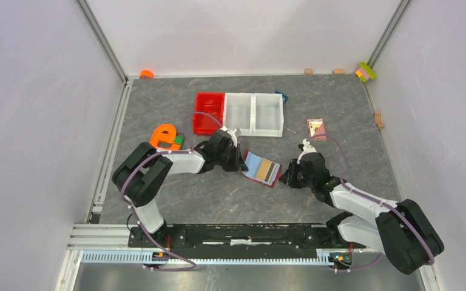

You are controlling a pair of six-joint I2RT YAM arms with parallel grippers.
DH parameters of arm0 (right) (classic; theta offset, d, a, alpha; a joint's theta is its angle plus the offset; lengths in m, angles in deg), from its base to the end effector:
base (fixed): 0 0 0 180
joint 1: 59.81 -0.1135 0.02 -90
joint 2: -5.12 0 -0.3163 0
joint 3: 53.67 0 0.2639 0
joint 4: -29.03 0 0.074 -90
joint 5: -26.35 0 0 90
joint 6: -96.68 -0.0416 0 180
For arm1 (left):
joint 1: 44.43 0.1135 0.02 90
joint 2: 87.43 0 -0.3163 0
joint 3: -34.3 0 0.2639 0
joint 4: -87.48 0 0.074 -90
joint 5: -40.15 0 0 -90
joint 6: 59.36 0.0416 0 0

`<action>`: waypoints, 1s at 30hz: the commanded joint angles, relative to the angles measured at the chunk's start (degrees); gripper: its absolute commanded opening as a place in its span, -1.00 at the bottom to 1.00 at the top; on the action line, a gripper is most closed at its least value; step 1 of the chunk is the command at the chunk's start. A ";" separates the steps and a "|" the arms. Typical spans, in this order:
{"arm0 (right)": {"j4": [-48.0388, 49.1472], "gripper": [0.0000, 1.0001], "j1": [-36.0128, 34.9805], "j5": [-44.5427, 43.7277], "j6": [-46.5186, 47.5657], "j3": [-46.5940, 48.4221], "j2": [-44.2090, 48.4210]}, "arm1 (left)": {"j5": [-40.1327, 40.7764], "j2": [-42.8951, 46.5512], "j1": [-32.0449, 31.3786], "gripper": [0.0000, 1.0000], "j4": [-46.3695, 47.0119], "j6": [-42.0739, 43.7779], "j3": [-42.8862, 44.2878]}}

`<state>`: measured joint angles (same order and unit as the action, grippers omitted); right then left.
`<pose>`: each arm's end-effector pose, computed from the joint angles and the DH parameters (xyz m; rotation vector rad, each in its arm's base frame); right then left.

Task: Take the credit cards out of the card holder
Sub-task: Open the card holder at the center of the board, then remove the credit card from the card holder.

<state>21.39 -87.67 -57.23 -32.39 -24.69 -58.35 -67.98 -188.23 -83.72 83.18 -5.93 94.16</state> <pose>0.1585 0.0891 0.1697 0.1757 2.4051 0.7029 0.2693 -0.2371 0.1707 0.2274 2.5383 -0.9637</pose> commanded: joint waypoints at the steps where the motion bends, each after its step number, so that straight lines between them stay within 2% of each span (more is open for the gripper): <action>1: -0.78 -0.61 -0.09 -2.54 2.28 2.97 -0.70 | 1.93 2.37 -0.86 -0.96 -0.99 -1.84 -2.19; 5: -1.81 -0.92 -0.08 -2.91 5.07 4.44 -0.61 | -0.89 4.26 -0.88 -0.96 2.56 -3.37 -4.24; 12: 1.45 -1.00 -0.10 2.34 7.31 4.92 -1.67 | -2.53 6.73 -0.97 -0.91 5.42 -6.09 -6.41; 15: 1.93 -1.00 -0.09 3.51 8.75 5.47 -3.24 | -2.84 6.78 -1.05 -0.68 5.94 -6.31 -6.73; 21: -0.78 -1.00 -0.09 3.53 13.27 8.64 -6.78 | -5.17 4.83 -1.05 -0.03 7.59 -6.67 -5.92; 25: -2.23 -1.00 -0.06 3.24 15.28 10.53 -8.31 | -7.59 2.67 -1.04 0.19 8.81 -6.90 -5.13; 30: -2.95 -1.00 -0.09 3.59 16.59 11.66 -9.50 | -10.41 -0.05 -1.00 0.22 10.85 -7.77 -4.08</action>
<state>18.68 -87.67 -54.41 -18.37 -15.45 -67.18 -74.97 -185.49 -84.44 91.22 -12.05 88.19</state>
